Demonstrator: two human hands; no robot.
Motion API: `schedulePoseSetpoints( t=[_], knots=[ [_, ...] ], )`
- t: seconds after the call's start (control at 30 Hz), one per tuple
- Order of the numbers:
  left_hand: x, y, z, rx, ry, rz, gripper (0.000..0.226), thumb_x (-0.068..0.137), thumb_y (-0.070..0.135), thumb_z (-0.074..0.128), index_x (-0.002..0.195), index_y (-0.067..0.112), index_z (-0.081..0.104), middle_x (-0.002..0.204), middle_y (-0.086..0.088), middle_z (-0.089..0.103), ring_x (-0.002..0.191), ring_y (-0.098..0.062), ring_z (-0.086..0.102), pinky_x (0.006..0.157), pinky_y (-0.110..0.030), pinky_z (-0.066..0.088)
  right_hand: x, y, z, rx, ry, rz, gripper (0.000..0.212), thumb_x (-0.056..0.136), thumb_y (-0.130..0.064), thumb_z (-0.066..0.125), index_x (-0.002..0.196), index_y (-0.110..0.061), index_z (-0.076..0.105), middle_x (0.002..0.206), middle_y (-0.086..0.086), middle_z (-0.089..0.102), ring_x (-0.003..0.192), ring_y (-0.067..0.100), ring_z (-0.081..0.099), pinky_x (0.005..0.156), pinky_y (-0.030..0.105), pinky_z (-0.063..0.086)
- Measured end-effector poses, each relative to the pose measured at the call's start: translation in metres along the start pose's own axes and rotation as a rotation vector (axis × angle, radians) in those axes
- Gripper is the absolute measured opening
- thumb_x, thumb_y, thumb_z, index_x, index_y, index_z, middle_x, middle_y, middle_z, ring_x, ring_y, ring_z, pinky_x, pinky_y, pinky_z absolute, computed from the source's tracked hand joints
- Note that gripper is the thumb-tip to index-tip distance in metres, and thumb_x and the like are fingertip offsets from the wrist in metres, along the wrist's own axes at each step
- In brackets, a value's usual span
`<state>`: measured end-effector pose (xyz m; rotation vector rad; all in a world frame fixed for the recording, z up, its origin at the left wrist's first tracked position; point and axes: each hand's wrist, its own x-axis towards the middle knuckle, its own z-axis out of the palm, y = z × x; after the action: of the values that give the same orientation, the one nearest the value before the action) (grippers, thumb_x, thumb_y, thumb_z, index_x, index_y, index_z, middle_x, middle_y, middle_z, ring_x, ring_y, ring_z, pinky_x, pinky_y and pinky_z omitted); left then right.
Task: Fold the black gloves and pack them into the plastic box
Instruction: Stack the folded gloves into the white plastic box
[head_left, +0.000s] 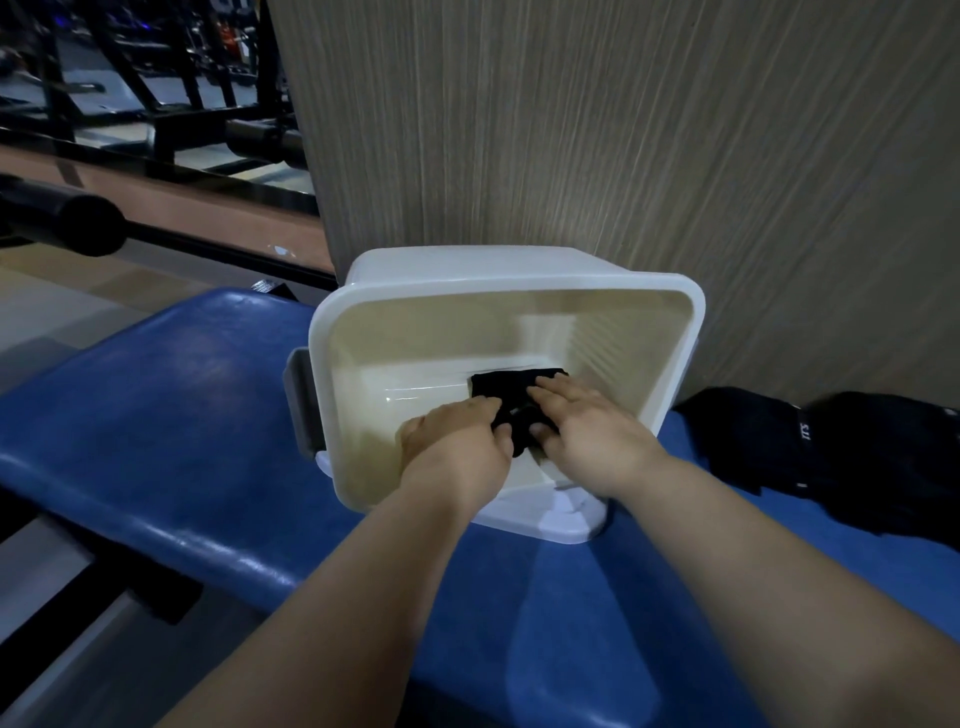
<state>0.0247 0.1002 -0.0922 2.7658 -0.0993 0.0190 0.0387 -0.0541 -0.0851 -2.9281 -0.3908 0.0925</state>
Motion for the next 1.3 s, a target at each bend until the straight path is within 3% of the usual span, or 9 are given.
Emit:
schedulePoseSetpoints(
  t=[0.23, 0.33, 0.57, 0.73, 0.93, 1.13, 1.3],
  knots=[
    [-0.001, -0.002, -0.001, 0.014, -0.028, -0.005, 0.042, 0.1, 0.041, 0.031, 0.141, 0.037, 0.039, 0.134, 0.012, 0.055, 0.123, -0.016, 0.05, 0.102, -0.032, 0.035, -0.005, 0.0, -0.002, -0.052, -0.135, -0.026, 0.073, 0.097, -0.056, 0.033, 0.154, -0.02, 0.004, 0.162, -0.006, -0.004, 0.147, 0.009, -0.011, 0.119, 0.028, -0.001],
    [0.0, -0.003, -0.001, 0.01, -0.022, -0.008, 0.041, 0.099, 0.041, 0.031, 0.139, 0.037, 0.041, 0.129, 0.01, 0.058, 0.121, -0.017, 0.051, 0.1, -0.032, 0.035, -0.007, 0.001, -0.003, -0.019, -0.141, -0.054, 0.073, 0.097, -0.051, 0.04, 0.154, -0.028, 0.0, 0.162, -0.005, -0.004, 0.147, 0.011, -0.013, 0.12, 0.029, -0.001],
    [-0.002, -0.004, -0.001, 0.0, 0.001, 0.007, 0.034, 0.099, 0.039, 0.033, 0.128, 0.036, 0.049, 0.11, 0.008, 0.064, 0.109, -0.019, 0.054, 0.093, -0.033, 0.036, -0.003, 0.0, 0.003, -0.067, -0.077, -0.014, 0.058, 0.101, -0.042, 0.035, 0.153, -0.034, 0.009, 0.162, -0.005, 0.003, 0.148, 0.015, -0.008, 0.121, 0.033, 0.006],
    [-0.005, -0.002, 0.0, 0.016, 0.002, 0.015, 0.041, 0.099, 0.041, 0.034, 0.139, 0.035, 0.042, 0.126, 0.007, 0.06, 0.121, -0.019, 0.05, 0.099, -0.033, 0.033, 0.003, 0.001, 0.001, -0.159, -0.089, -0.007, 0.059, 0.102, -0.027, 0.034, 0.153, -0.029, 0.006, 0.162, -0.003, -0.002, 0.148, 0.016, -0.009, 0.121, 0.031, 0.004],
    [-0.004, -0.004, 0.0, 0.018, -0.038, 0.016, 0.043, 0.1, 0.04, 0.032, 0.143, 0.035, 0.038, 0.127, 0.006, 0.058, 0.12, -0.019, 0.048, 0.103, -0.035, 0.03, 0.0, 0.0, 0.006, -0.121, -0.079, 0.014, 0.061, 0.101, -0.022, 0.034, 0.154, -0.028, 0.003, 0.162, -0.002, -0.003, 0.148, 0.016, -0.007, 0.12, 0.03, 0.003],
    [-0.012, -0.001, -0.005, 0.019, -0.055, 0.031, 0.047, 0.101, 0.039, 0.031, 0.148, 0.032, 0.028, 0.134, 0.005, 0.052, 0.125, -0.019, 0.042, 0.109, -0.037, 0.024, -0.015, -0.004, 0.002, -0.041, -0.032, 0.015, 0.057, 0.103, -0.029, 0.033, 0.154, -0.025, 0.006, 0.162, 0.001, -0.005, 0.149, 0.017, -0.007, 0.121, 0.032, 0.004],
    [-0.024, 0.0, 0.0, -0.047, 0.064, 0.071, 0.049, 0.098, 0.041, 0.039, 0.144, 0.026, 0.035, 0.144, 0.004, 0.044, 0.133, -0.019, 0.037, 0.113, -0.038, 0.025, -0.039, -0.006, -0.007, 0.042, 0.009, 0.016, 0.055, 0.103, -0.032, 0.032, 0.154, -0.026, 0.011, 0.162, -0.001, -0.003, 0.148, 0.015, -0.008, 0.121, 0.037, 0.008]
  ],
)
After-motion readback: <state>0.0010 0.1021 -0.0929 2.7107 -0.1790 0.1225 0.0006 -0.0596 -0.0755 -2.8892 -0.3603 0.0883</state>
